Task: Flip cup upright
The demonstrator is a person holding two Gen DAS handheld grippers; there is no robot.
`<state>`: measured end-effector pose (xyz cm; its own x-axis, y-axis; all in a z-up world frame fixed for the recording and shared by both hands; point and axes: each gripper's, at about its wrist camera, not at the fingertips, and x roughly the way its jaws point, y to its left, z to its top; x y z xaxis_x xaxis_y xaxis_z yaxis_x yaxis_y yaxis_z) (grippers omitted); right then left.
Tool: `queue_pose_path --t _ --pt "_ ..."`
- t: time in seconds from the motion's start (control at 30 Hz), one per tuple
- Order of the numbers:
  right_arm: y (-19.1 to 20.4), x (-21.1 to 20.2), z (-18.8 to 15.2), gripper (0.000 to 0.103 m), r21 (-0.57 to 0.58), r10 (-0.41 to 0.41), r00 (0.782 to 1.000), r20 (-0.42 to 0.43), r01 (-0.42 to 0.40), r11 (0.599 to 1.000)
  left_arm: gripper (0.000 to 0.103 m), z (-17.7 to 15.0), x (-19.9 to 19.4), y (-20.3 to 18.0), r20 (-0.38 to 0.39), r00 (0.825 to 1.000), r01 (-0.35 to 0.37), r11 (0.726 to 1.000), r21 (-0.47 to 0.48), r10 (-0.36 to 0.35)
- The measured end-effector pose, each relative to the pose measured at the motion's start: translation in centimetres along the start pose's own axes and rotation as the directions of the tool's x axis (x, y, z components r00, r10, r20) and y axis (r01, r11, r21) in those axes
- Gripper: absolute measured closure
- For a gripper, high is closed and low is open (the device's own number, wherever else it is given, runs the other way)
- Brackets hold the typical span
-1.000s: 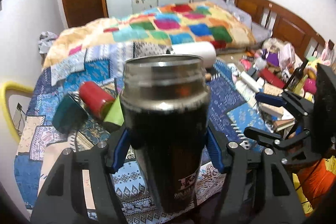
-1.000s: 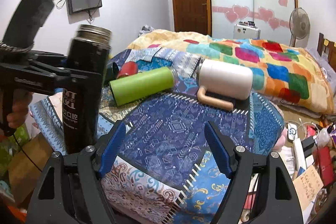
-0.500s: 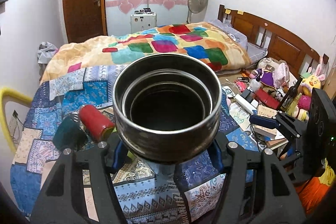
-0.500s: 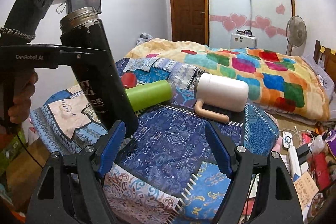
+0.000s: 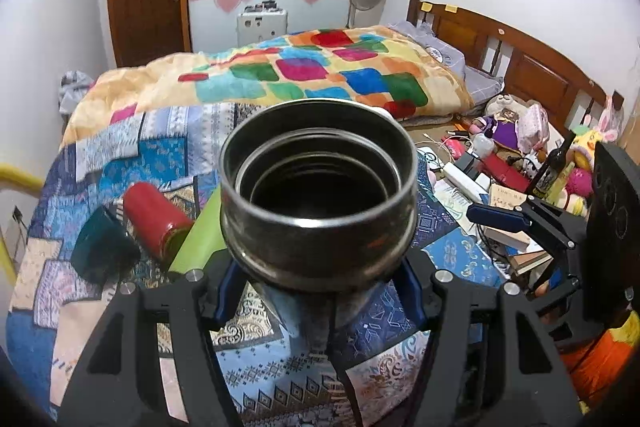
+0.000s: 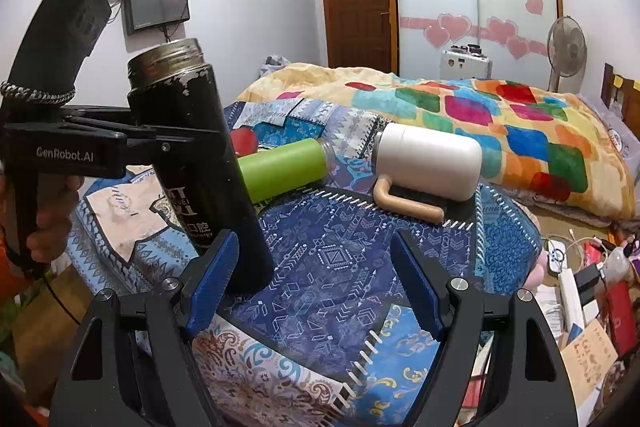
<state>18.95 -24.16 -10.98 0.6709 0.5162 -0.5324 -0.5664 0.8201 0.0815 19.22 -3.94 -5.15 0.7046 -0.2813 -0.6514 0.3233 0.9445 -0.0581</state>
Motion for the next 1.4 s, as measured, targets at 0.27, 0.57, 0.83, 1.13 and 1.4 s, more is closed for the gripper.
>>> queue_pose_path --t 0.27,0.57,0.83,1.13,1.4 --pt "0.1 -0.5 0.2 0.027 0.007 -0.012 1.000 0.002 0.012 1.000 0.038 0.1 0.3 0.0 0.003 1.000 0.010 1.000 -0.011 -0.010" --pt "1.7 -5.1 1.5 0.027 0.004 -0.045 0.996 0.082 0.045 0.999 0.034 -1.8 -4.7 0.0 0.068 0.997 -0.033 0.999 -0.030 0.035" --pt "5.2 -10.4 2.2 0.027 0.002 -0.069 0.979 0.191 0.070 0.998 0.034 -4.2 -12.8 -1.1 0.239 0.958 -0.150 0.987 -0.064 0.161" --pt "8.2 -15.2 2.0 0.022 0.045 -0.088 0.944 0.319 0.077 0.996 0.034 -7.0 -20.4 -3.0 0.412 0.870 -0.249 0.962 -0.110 0.272" --pt "9.7 -17.6 0.7 0.016 0.083 -0.111 0.915 0.389 0.085 0.993 0.006 -9.3 -23.8 -4.7 0.478 0.830 -0.250 0.958 -0.142 0.288"
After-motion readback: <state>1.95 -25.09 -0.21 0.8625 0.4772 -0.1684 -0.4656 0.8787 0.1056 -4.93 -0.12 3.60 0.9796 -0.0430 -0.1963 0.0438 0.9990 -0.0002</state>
